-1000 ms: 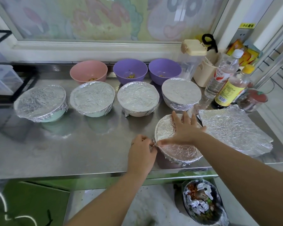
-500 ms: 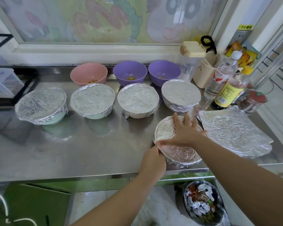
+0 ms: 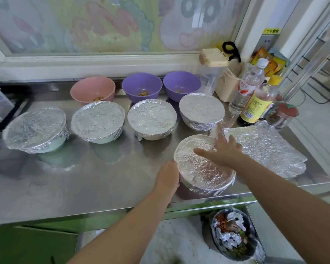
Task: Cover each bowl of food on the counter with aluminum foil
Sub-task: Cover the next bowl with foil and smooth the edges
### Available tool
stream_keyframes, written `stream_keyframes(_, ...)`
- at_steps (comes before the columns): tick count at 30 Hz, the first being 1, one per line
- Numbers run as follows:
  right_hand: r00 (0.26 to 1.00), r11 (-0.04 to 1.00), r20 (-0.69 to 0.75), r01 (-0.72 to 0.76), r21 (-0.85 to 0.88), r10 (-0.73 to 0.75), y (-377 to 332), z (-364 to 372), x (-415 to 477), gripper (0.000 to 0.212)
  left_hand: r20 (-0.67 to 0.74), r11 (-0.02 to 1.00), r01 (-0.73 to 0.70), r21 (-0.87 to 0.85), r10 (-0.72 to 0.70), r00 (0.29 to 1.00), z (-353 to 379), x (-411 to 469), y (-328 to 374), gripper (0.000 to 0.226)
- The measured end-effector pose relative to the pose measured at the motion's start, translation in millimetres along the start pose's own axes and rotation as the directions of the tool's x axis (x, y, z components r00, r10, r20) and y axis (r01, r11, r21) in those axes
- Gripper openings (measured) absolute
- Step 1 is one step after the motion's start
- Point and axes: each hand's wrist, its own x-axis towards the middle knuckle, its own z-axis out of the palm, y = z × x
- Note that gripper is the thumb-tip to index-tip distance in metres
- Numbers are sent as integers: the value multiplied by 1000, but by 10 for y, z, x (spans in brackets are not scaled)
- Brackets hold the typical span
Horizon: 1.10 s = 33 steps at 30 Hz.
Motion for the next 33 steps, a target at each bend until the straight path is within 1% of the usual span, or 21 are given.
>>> stream_keyframes(2, 999, 997, 19, 36, 61, -38, 235, 29, 28, 154, 24, 1000, -9, -23, 10, 1000, 52, -17, 22, 20)
stream_keyframes(4, 997, 984, 36, 64, 164, -71, 443, 62, 37, 143, 32, 999, -19, -29, 20, 999, 88, 2, 12, 23)
stream_keyframes(7, 999, 966, 10, 30, 257, -34, 667, 110, 15, 122, 38, 998, 6, -70, -3, 999, 147, 19, 28, 24)
stream_keyframes(8, 1000, 952, 24, 12, 305, -20, 715, 141, 1, 115, 40, 996, 16, -82, -13, 999, 165, 22, 45, 26)
stream_keyframes(11, 996, 867, 88, -41, 497, -4, 788, 219, -63, 84, 52, 995, 38, -88, -33, 998, 214, 56, 41, 28)
stream_keyframes(12, 995, 851, 100, -47, 522, -6, 798, 238, -73, 77, 49, 997, 33, -71, -30, 998, 225, 79, 35, 28)
stream_keyframes(13, 994, 844, 108, -60, 533, 3, 800, 246, -81, 74, 45, 998, 29, -53, -27, 999, 233, 110, 33, 27)
stream_keyframes(15, 992, 828, 125, -78, 556, 10, 790, 247, -88, 77, 40, 998, 40, -40, -38, 998, 243, 152, 80, 26)
stream_keyframes(16, 990, 814, 139, -85, 575, 5, 790, 256, -85, 74, 43, 998, 51, -43, -49, 998, 249, 171, 120, 25)
stream_keyframes(19, 985, 755, 171, -119, 644, 9, 771, 264, -84, 58, 97, 995, 85, -56, -79, 992, 269, 231, 254, 27)
stream_keyframes(21, 986, 723, 166, -130, 679, 22, 762, 260, -97, 44, 114, 993, 100, -64, -92, 989, 291, 275, 310, 30)
stream_keyframes(22, 987, 708, 163, -126, 695, 16, 746, 256, -118, 43, 115, 991, 112, -72, -104, 988, 304, 295, 320, 31)
stream_keyframes(23, 988, 700, 153, -112, 706, 3, 748, 266, -125, 51, 131, 988, 128, -90, -116, 985, 313, 306, 331, 32)
stream_keyframes(26, 987, 732, 148, -142, 666, 57, 850, 304, -59, 108, 161, 978, 139, -158, -114, 980, 287, 311, 317, 30)
stream_keyframes(27, 988, 761, 118, -152, 630, 99, 866, 269, -54, 115, 154, 976, 129, -175, -102, 983, 255, 305, 295, 28)
stream_keyframes(29, 990, 821, -10, -109, 560, 138, 844, 134, -68, 112, 104, 981, 87, -176, -69, 992, 180, 279, 223, 27)
stream_keyframes(31, 986, 885, -148, -1, 466, 79, 760, -51, -82, 121, 11, 991, 23, -134, -22, 1000, 107, 243, 139, 30)
stream_keyframes(32, 981, 914, -191, 62, 401, 17, 690, -114, -71, 126, -27, 994, -19, -109, 16, 1000, 78, 214, 97, 28)
stream_keyframes(33, 977, 941, -205, 125, 314, -62, 612, -143, -38, 130, -44, 994, -62, -85, 58, 997, 52, 178, 56, 25)
